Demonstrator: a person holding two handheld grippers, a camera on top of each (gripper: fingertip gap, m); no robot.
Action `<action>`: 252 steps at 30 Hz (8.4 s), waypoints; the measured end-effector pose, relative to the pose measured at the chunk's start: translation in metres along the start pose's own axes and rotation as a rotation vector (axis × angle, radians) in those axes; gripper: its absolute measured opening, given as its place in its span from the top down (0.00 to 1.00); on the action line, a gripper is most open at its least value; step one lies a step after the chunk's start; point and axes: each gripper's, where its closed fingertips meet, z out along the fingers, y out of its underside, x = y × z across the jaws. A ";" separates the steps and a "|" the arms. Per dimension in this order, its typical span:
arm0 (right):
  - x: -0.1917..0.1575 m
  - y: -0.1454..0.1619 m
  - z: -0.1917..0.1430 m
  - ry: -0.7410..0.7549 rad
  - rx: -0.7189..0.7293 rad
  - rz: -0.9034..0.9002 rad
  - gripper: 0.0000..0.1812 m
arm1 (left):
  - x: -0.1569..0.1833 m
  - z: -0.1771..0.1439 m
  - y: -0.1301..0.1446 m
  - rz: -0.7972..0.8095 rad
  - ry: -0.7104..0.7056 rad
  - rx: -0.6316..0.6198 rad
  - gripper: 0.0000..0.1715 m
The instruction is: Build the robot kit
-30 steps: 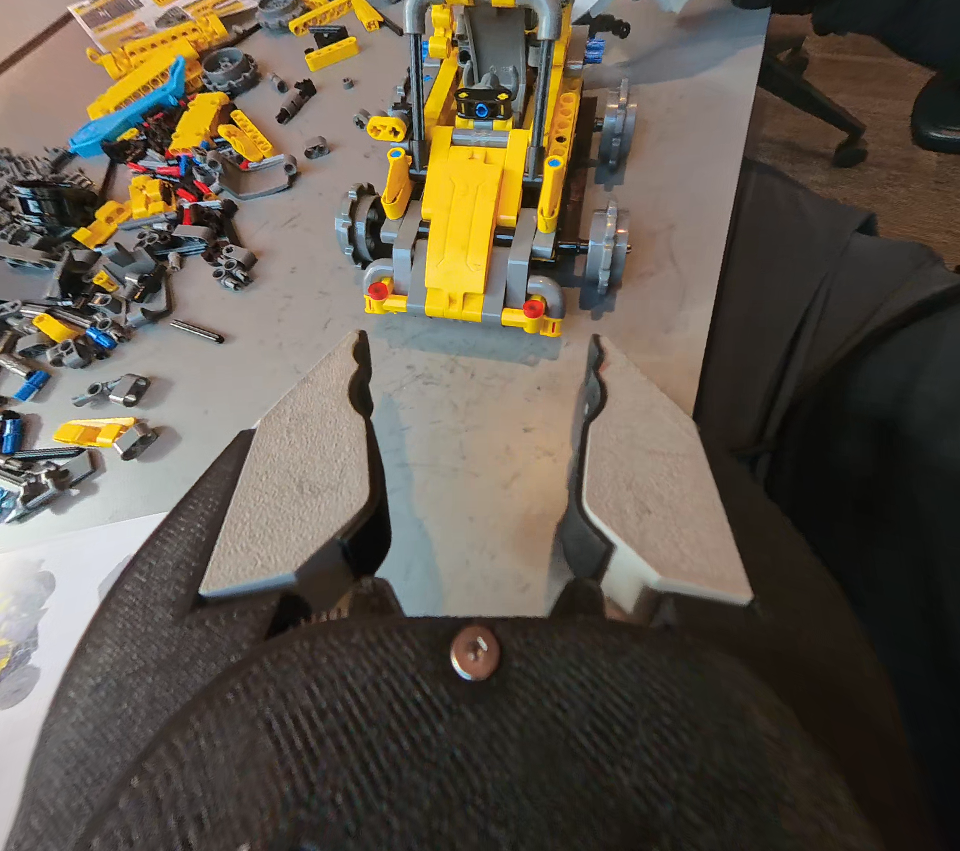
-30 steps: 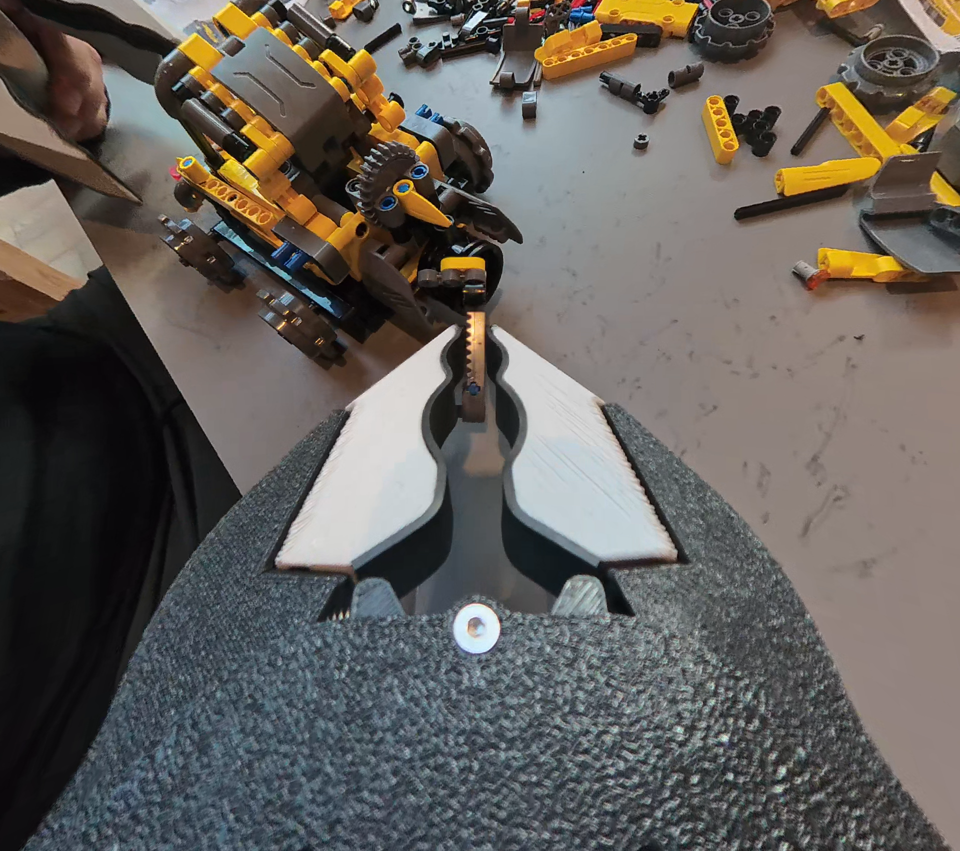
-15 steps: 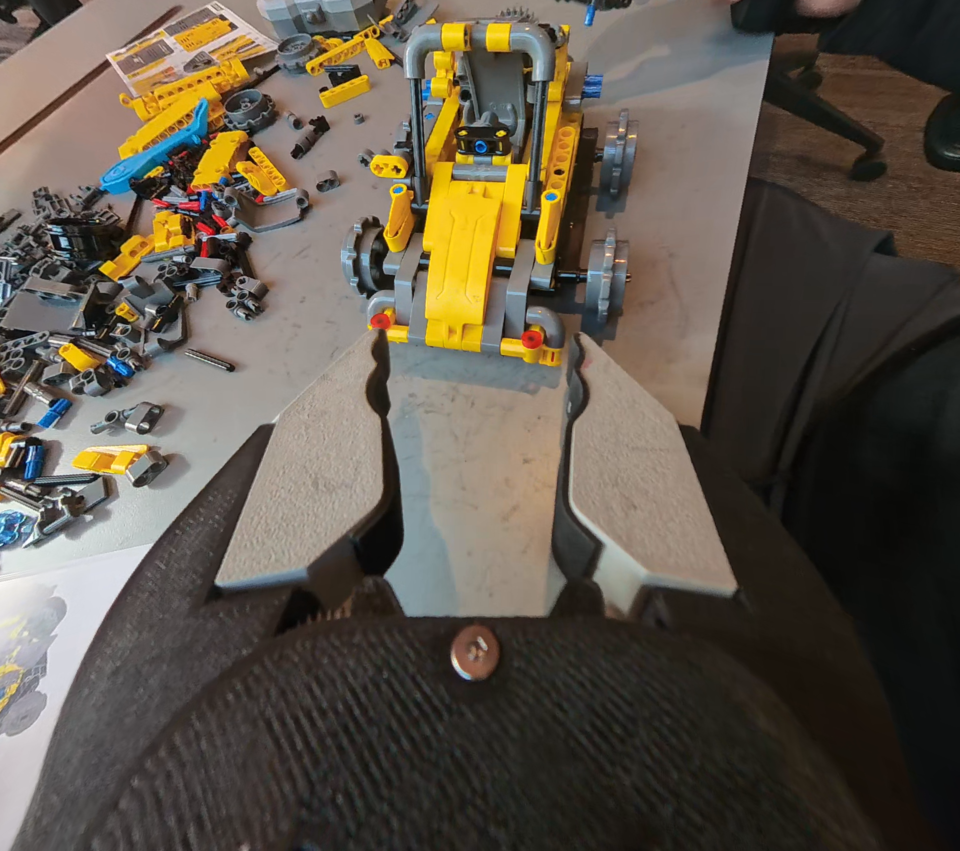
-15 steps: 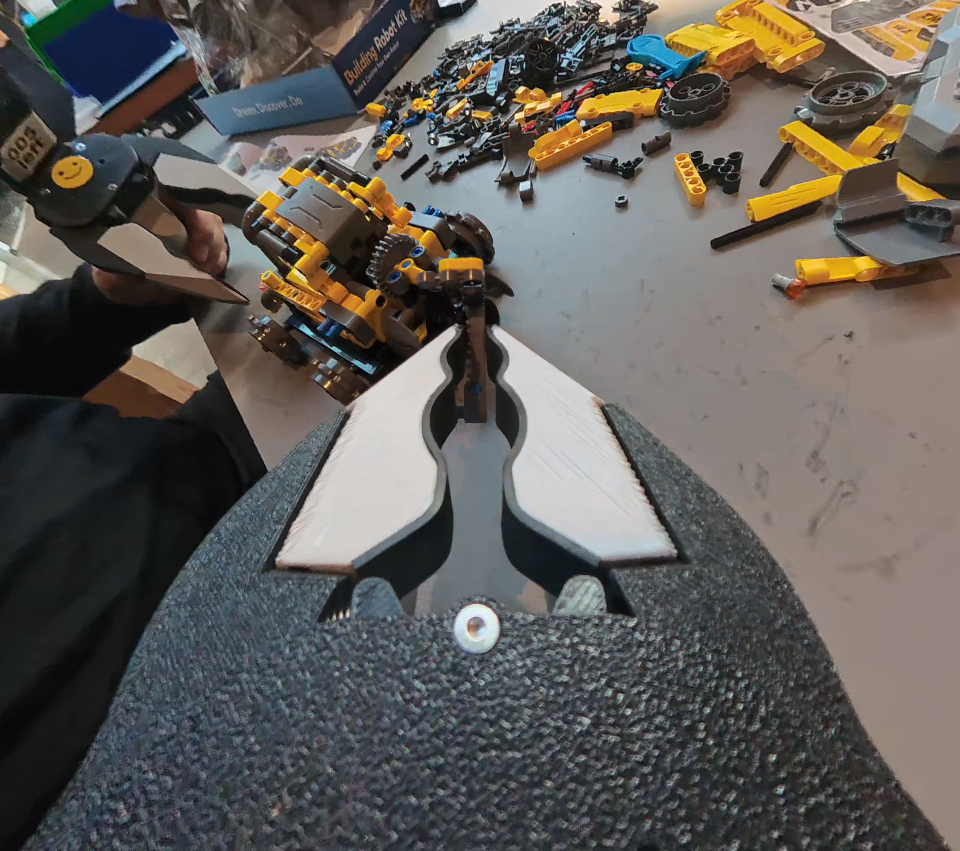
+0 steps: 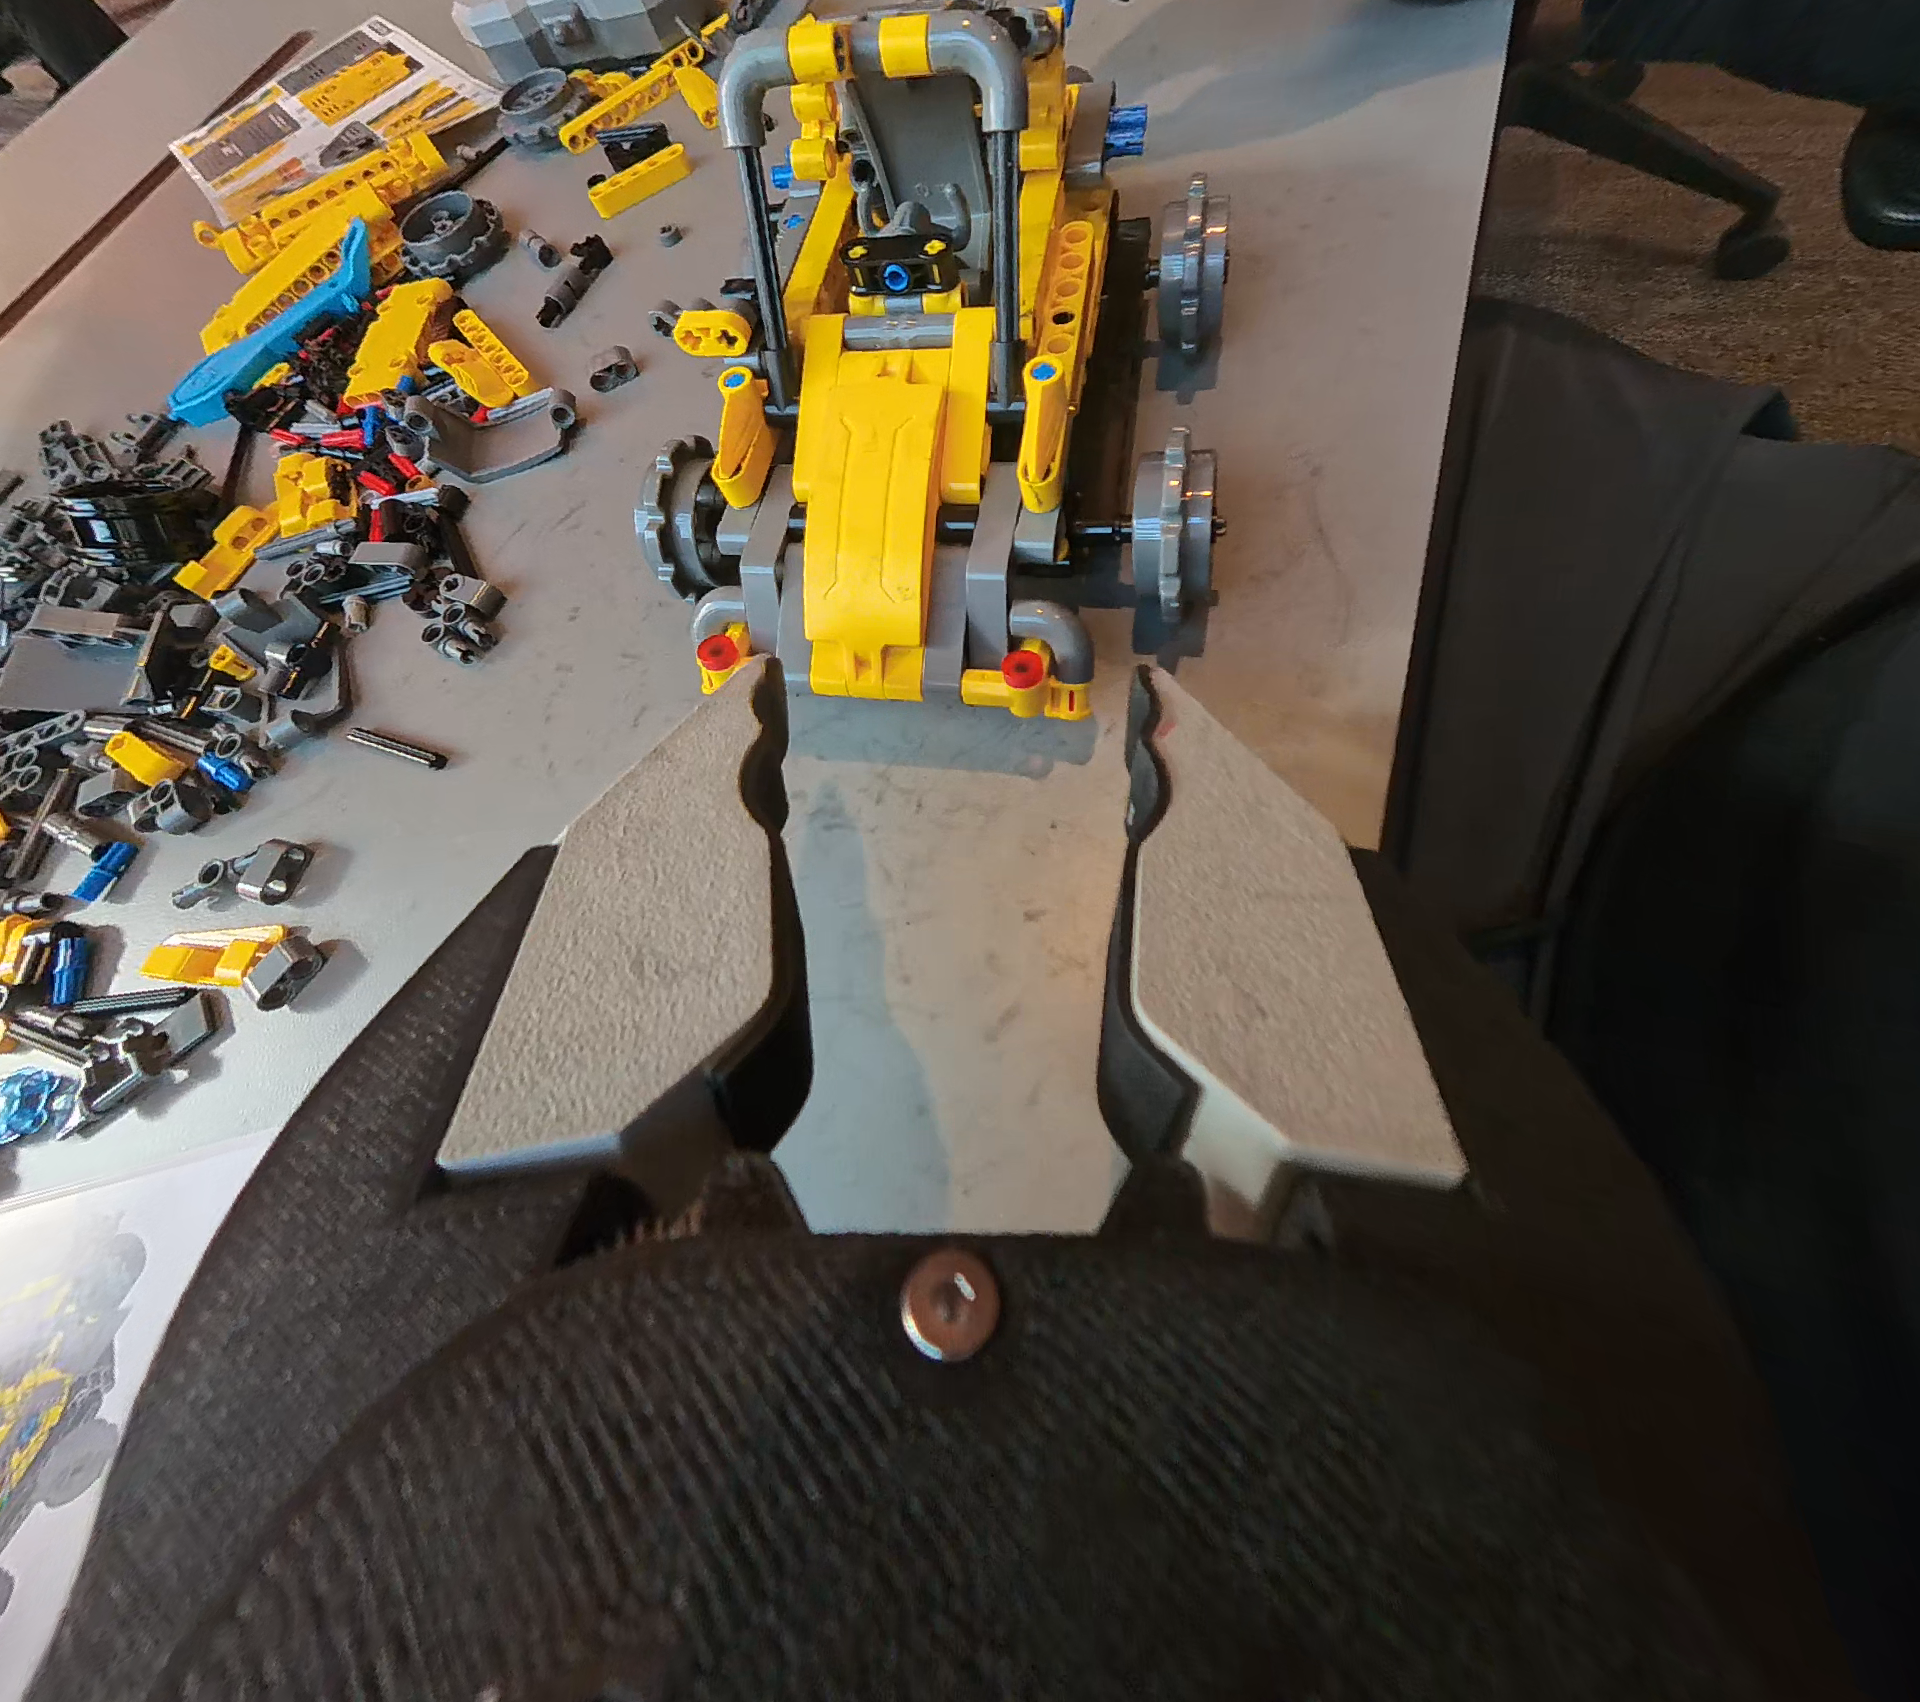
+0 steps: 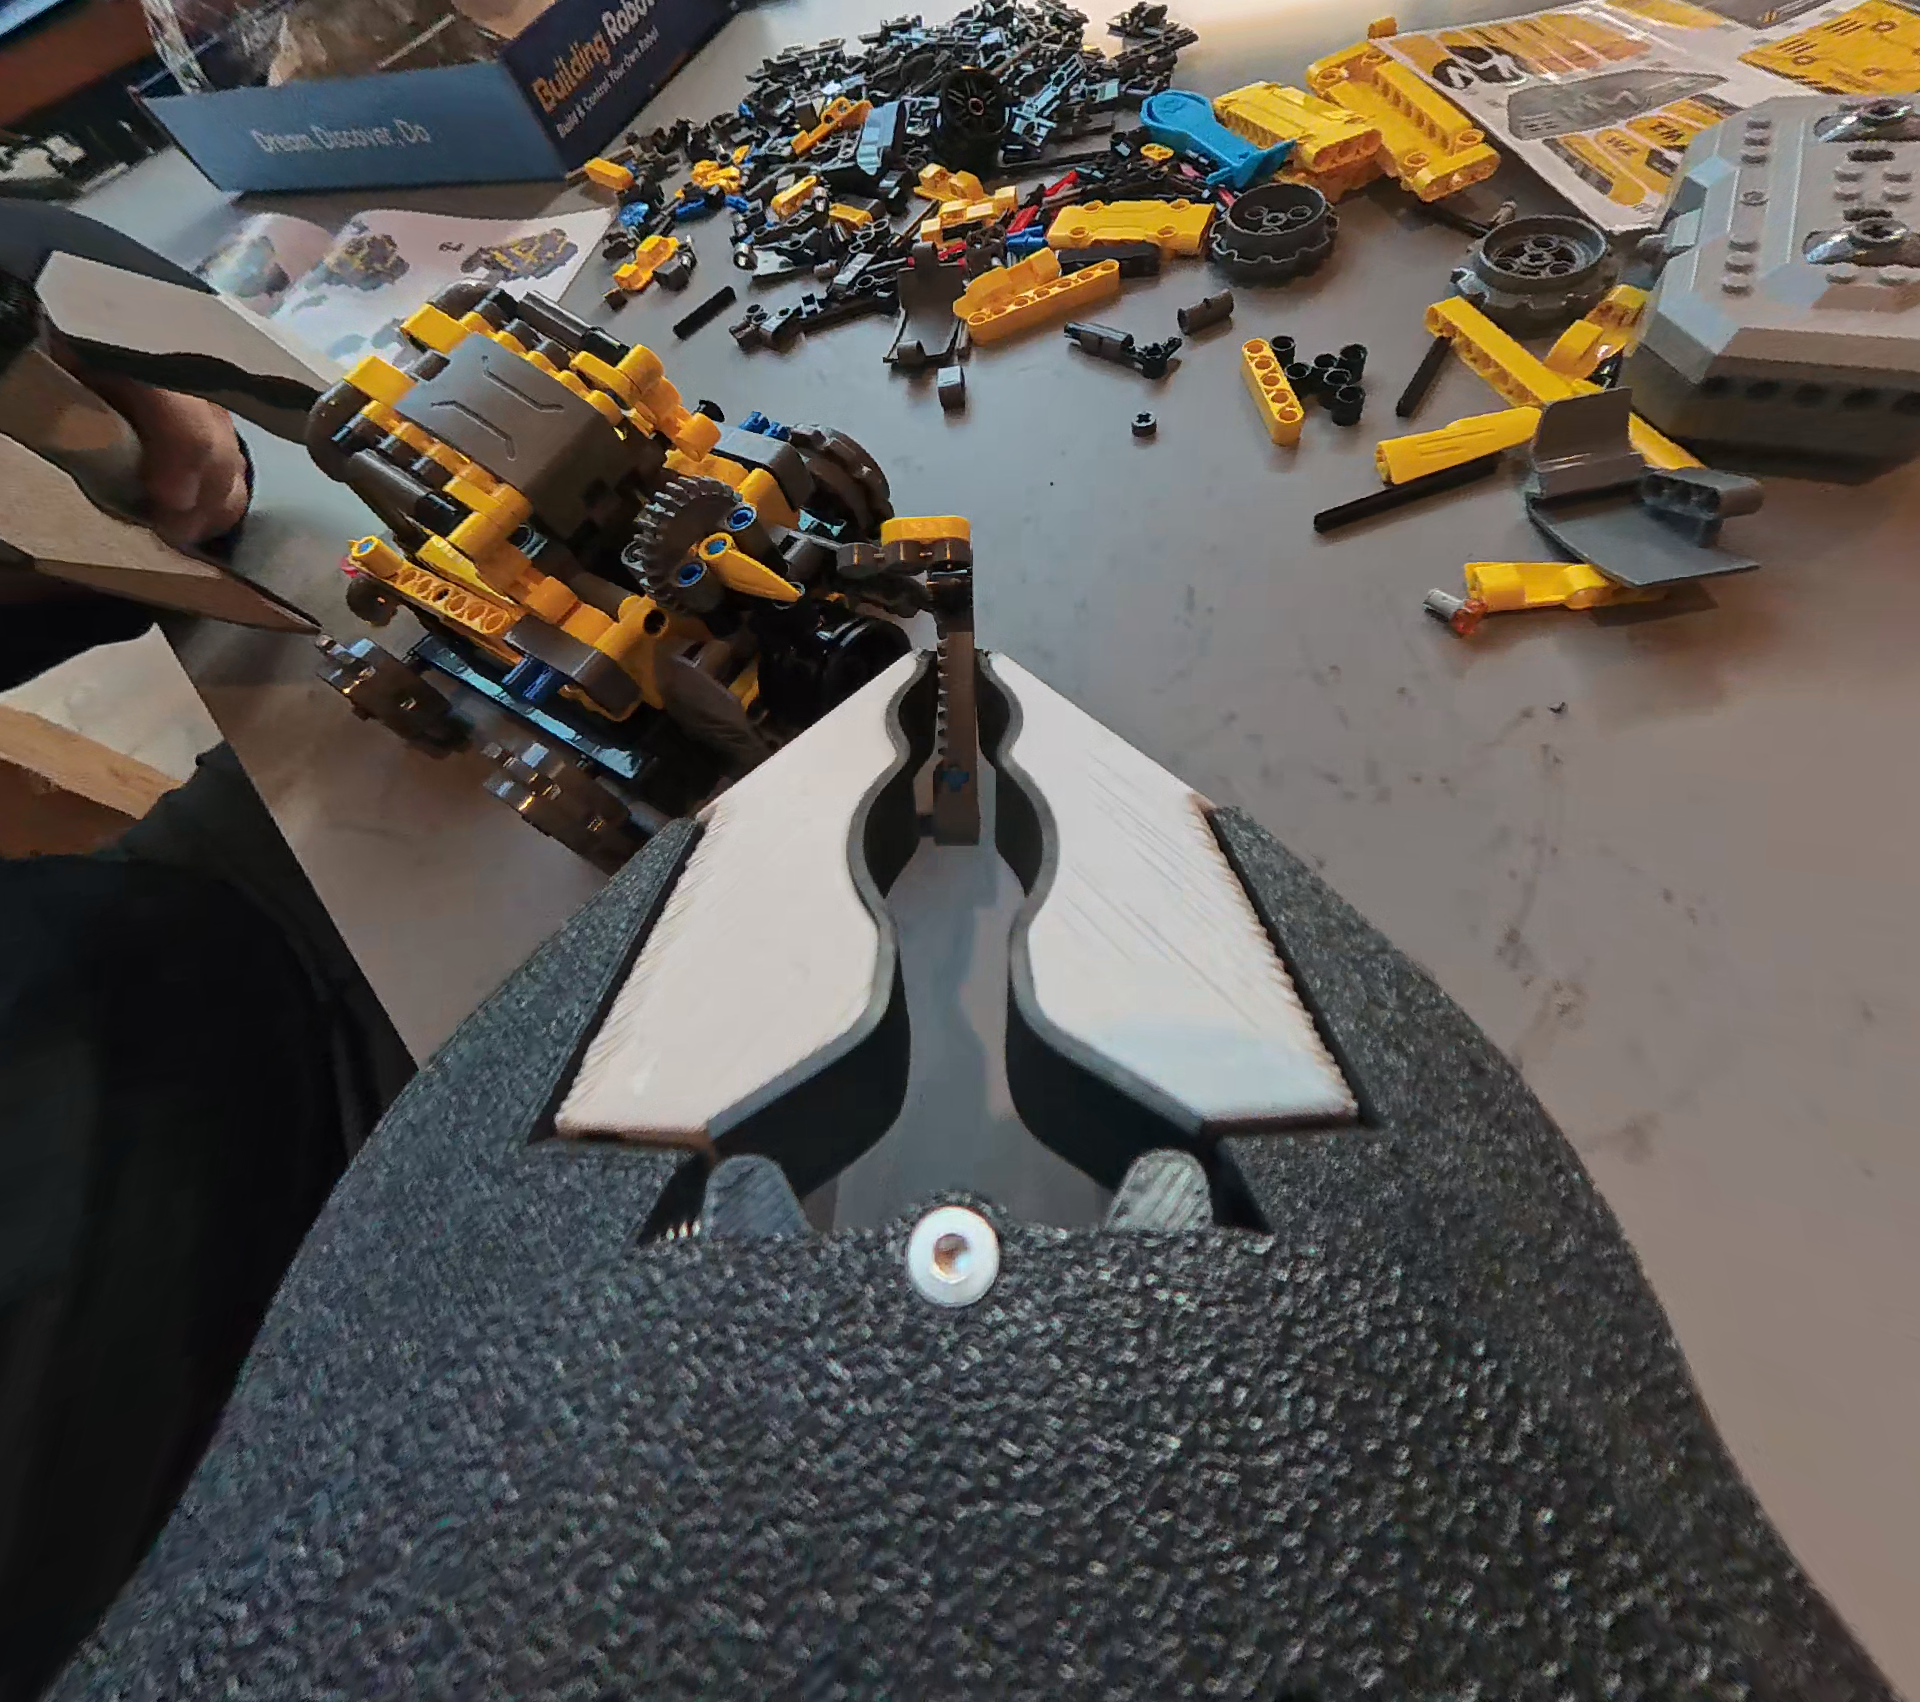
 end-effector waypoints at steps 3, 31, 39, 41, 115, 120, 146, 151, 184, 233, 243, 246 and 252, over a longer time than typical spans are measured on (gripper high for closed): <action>-0.001 0.000 0.001 -0.012 -0.005 0.000 0.96 | 0.001 0.000 0.001 -0.004 0.008 -0.005 0.64; -0.026 -0.037 -0.044 -0.329 0.347 0.089 0.97 | 0.004 0.005 0.006 0.010 0.021 -0.054 0.65; -0.020 -0.040 -0.043 -0.279 0.364 0.094 0.97 | 0.007 0.005 0.006 0.044 0.022 -0.050 0.65; -0.018 -0.039 -0.042 -0.261 0.359 0.092 0.97 | 0.008 0.005 0.006 0.053 0.022 -0.055 0.65; -0.045 -0.028 -0.025 -0.244 0.247 -0.106 0.96 | 0.014 -0.002 -0.002 -0.006 0.124 0.016 0.64; -0.081 -0.028 -0.036 -0.294 0.175 -0.236 0.96 | 0.013 -0.010 -0.009 0.009 0.089 0.080 0.66; -0.184 0.044 0.006 -0.250 -0.450 -0.948 0.96 | 0.102 -0.006 -0.053 0.201 0.306 0.071 0.83; -0.189 0.046 0.009 -0.302 -0.436 -0.895 0.96 | 0.099 0.002 -0.045 0.159 0.287 0.032 0.83; -0.172 0.038 0.008 -0.235 -0.404 -0.844 0.96 | 0.084 -0.007 -0.039 0.019 0.282 0.097 0.65; -0.173 0.003 0.025 -0.104 -0.210 -0.831 0.89 | 0.045 -0.010 -0.046 -0.238 0.162 0.197 0.86; -0.183 -0.017 0.023 -0.150 -0.078 -0.702 0.84 | 0.039 -0.021 -0.055 -0.296 0.182 0.289 0.86; -0.188 -0.018 0.022 -0.160 -0.060 -0.726 0.83 | 0.036 -0.019 -0.053 -0.278 0.141 0.286 0.86; -0.186 -0.022 0.014 -0.155 -0.029 -0.729 0.80 | 0.028 -0.021 -0.052 -0.298 0.117 0.305 0.86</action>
